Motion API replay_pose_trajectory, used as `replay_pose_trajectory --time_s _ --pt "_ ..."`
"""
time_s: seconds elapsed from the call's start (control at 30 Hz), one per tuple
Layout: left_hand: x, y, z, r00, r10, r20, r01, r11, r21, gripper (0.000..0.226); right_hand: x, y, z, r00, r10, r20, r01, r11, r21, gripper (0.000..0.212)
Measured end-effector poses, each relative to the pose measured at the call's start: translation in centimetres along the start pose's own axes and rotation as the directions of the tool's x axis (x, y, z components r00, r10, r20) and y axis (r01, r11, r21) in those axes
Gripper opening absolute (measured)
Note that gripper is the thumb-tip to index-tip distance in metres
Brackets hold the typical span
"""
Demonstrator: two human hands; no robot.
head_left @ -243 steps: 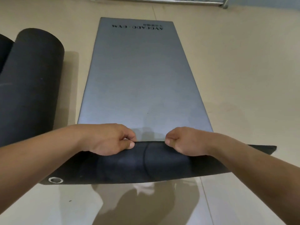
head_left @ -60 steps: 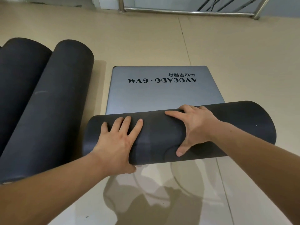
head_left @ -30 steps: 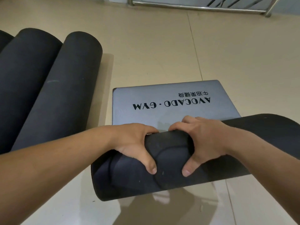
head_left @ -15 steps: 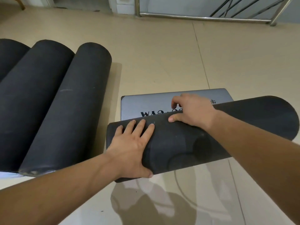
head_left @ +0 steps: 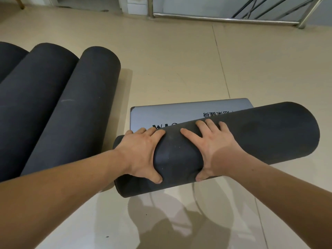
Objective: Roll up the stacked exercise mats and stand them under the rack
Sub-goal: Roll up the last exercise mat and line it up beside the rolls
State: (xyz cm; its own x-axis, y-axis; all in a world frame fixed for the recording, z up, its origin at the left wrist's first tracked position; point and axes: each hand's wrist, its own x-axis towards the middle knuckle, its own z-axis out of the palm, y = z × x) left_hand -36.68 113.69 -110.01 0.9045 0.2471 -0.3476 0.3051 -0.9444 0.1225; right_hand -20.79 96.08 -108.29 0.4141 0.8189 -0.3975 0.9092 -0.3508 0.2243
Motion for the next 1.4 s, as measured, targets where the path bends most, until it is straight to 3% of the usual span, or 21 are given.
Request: replay_pose_trajectory --time_s 0.1,0.2,0.33,0.47,0.63,0.7,0.83,0.93,1.0,1.07,1.13,1.17,1.23,1.3,1.4 --pt "-1.8 2.2 0.9 1.0 0.006 -0.012 -0.006 0.999 0.032 0.122 -2.2 -0.2 1.7 0.996 -0.043 -0.084 0.04 0.998 -0.04 0.137" --pt "-3.0 4.4 1.3 1.0 0.019 0.003 -0.019 0.999 0.035 0.112 -4.6 0.1 4.1 0.977 -0.067 -0.202 0.076 0.996 0.039 0.128" --pt "-3.2 6.5 0.8 0.995 -0.012 0.103 0.031 0.982 -0.189 0.094 -6.7 1.3 3.7 0.985 -0.017 -0.173 0.044 0.987 0.152 0.129" --pt "-2.2 5.4 0.8 0.976 -0.023 0.218 0.111 0.91 -0.399 0.097 -8.1 3.6 2.4 0.995 0.089 -0.034 -0.078 0.968 0.237 0.124" --pt "-0.7 1.5 0.4 0.969 -0.027 0.247 0.184 0.748 -0.637 0.097 -6.6 3.2 2.3 0.993 0.12 0.022 -0.121 0.947 0.296 0.125" --pt "-0.9 1.2 0.4 0.986 -0.062 0.157 0.145 0.791 -0.595 0.109 -5.0 3.2 1.8 0.991 0.13 0.038 -0.136 0.95 0.281 0.125" --pt "-2.8 2.4 -1.5 0.997 -0.042 -0.069 0.025 0.974 -0.223 0.102 -2.1 3.9 0.2 0.988 0.115 0.1 -0.139 0.947 0.291 0.12" --pt "-3.9 4.2 -0.7 0.998 -0.032 0.058 0.035 0.997 -0.063 0.135 -0.4 4.0 -0.9 0.991 0.105 0.078 -0.123 0.955 0.271 0.117" --pt "-3.7 4.3 0.4 0.991 -0.065 0.119 0.071 0.996 -0.05 0.152 0.3 3.8 -1.0 0.99 0.139 0.009 -0.136 0.948 0.289 0.114" --pt "-2.8 2.8 0.3 0.992 -0.075 0.099 0.087 0.99 -0.114 0.153 0.0 2.5 0.0 0.959 0.247 -0.139 -0.183 0.915 0.359 0.105" --pt "-1.6 0.6 -0.5 0.995 -0.043 0.093 0.064 0.97 -0.236 0.144 -1.5 0.6 1.8 0.864 0.395 -0.314 -0.206 0.845 0.494 0.094" --pt "-1.0 -0.5 -0.8 0.994 -0.02 0.107 0.054 0.945 -0.321 0.137 -2.6 -0.2 2.8 0.828 0.455 -0.329 -0.216 0.799 0.561 0.091" --pt "-0.2 -2.3 -1.5 0.989 0.017 0.144 0.057 0.867 -0.494 0.118 -4.8 -1.6 4.8 0.851 0.497 -0.17 -0.249 0.668 0.701 0.089" --pt "0.5 -3.3 -2.0 0.979 0.049 0.198 0.079 0.804 -0.589 0.105 -6.0 -2.5 5.5 0.899 0.437 0.026 -0.231 0.422 0.877 0.094" --pt "1.1 -3.4 -2.2 0.975 0.049 0.218 0.104 0.766 -0.635 0.099 -5.0 -4.1 5.4 0.916 0.391 0.085 -0.092 -0.002 0.996 0.105"
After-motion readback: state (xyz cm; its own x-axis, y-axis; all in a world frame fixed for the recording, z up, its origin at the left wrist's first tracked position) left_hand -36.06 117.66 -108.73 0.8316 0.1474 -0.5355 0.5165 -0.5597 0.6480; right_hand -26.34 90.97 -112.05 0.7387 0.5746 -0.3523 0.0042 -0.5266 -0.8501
